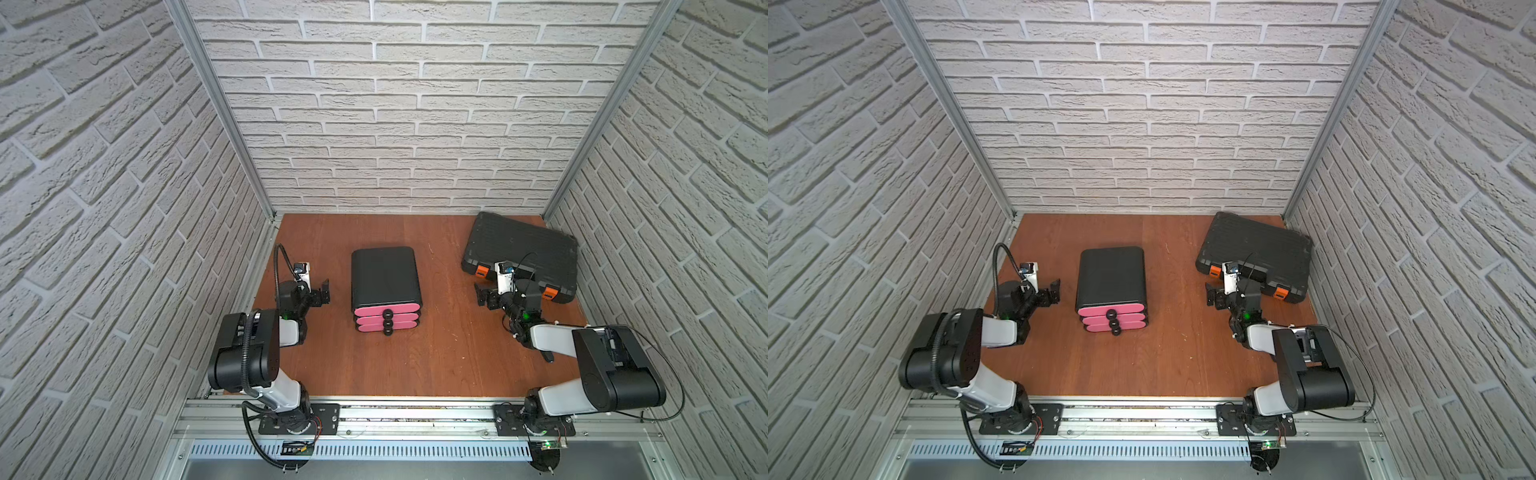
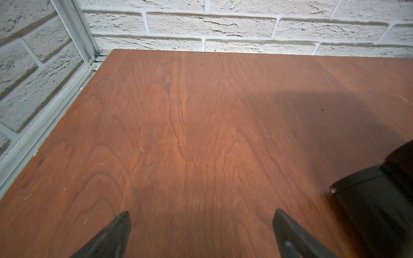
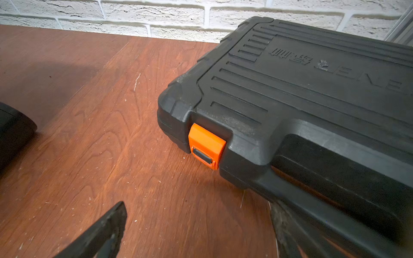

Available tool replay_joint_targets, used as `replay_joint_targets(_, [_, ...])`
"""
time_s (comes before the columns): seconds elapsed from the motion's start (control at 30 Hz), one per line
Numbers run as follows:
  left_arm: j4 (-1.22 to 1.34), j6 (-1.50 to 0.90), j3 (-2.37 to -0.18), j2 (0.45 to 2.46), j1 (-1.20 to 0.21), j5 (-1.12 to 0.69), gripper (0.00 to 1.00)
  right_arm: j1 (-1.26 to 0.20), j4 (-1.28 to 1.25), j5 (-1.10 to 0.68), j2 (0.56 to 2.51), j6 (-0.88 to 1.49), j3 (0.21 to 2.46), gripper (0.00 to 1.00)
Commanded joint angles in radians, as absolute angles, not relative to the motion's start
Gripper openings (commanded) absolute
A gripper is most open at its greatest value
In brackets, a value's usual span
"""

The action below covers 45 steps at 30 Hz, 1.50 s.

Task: Take the sponge out of the drawer
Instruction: Adjust the storage box at the center of the board.

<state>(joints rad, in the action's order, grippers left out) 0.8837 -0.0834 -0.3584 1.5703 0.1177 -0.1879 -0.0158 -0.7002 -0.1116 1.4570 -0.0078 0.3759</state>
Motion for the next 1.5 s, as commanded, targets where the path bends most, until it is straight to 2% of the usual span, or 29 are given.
replay_joint_targets(0.0, [0.949, -0.087, -0.377, 1.577, 0.124, -0.184, 0.98, -0.010, -0.749, -0.120, 1.460, -0.014, 0.394, 0.99])
replay_joint_targets(1.0, [0.951, -0.087, -0.376, 1.574, 0.123, -0.175, 0.98, -0.014, -0.748, -0.111, 1.459, -0.013, 0.394, 0.99])
replay_joint_targets(1.1, [0.818, -0.099, -0.425, 1.517, 0.121, -0.138, 0.98, -0.024, -0.749, -0.074, 1.451, -0.007, 0.398, 0.99])
replay_joint_targets(1.2, [0.639, -0.093, -0.470, 1.387, 0.116, -0.126, 0.98, -0.046, -0.426, -0.001, 1.376, -0.006, 0.549, 0.99])
replay_joint_targets(1.33, [0.675, -0.219, -0.417, 1.173, 0.094, -0.096, 0.98, -0.072, -0.246, -0.026, 1.346, 0.025, 0.686, 0.99])
replay_joint_targets(1.37, [0.613, -0.277, -0.440, 1.117, 0.085, -0.070, 0.98, -0.078, -0.198, -0.068, 1.340, 0.057, 0.729, 0.99])
replay_joint_targets(1.47, [0.213, -0.420, -0.621, 1.030, 0.051, -0.029, 0.98, -0.116, -0.042, -0.143, 1.340, 0.167, 0.861, 0.99])
